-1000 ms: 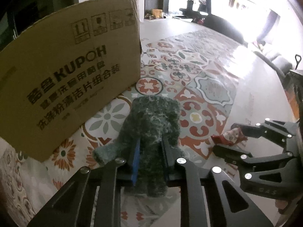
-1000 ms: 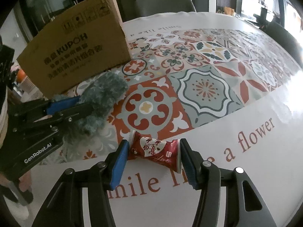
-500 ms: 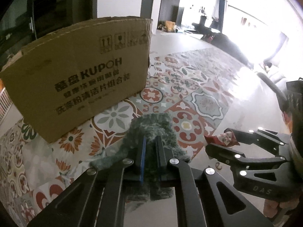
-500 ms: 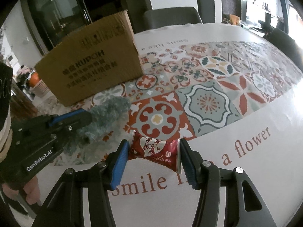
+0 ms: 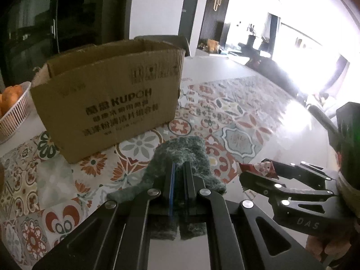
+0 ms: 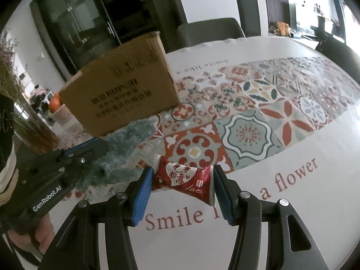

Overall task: Organize soft objects
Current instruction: 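Carry the glove and candy packet into the box and release both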

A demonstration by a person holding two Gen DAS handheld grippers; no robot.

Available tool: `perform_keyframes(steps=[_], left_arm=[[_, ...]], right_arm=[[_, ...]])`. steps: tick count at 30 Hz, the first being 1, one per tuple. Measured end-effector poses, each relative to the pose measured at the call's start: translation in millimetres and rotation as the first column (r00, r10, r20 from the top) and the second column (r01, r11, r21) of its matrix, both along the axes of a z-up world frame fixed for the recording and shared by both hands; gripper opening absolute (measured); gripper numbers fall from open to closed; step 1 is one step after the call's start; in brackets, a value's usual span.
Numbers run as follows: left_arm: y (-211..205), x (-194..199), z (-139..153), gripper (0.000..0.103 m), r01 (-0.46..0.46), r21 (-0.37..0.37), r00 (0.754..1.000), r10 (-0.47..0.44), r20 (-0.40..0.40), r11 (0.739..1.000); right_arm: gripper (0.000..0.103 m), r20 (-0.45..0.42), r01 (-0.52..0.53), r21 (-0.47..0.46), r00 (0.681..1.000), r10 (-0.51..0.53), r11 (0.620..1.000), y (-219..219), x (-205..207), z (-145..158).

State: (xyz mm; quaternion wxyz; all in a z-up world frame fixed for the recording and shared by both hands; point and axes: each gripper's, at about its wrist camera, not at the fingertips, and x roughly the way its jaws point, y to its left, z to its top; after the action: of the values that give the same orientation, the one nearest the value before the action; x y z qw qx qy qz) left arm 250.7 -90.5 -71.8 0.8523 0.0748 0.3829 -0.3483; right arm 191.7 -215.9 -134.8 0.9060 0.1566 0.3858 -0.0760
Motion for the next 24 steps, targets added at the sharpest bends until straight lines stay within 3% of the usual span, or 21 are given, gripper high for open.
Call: perform_keyframes(steps=[24], left_arm=[[31, -18, 78, 0.008, -0.124, -0.099, 0.975, 0.14, 0.174, 0.987]], right_arm=[[0.054, 0.176, -0.104, -0.054, 0.978, 0.112, 0.993, 17, 8, 74]])
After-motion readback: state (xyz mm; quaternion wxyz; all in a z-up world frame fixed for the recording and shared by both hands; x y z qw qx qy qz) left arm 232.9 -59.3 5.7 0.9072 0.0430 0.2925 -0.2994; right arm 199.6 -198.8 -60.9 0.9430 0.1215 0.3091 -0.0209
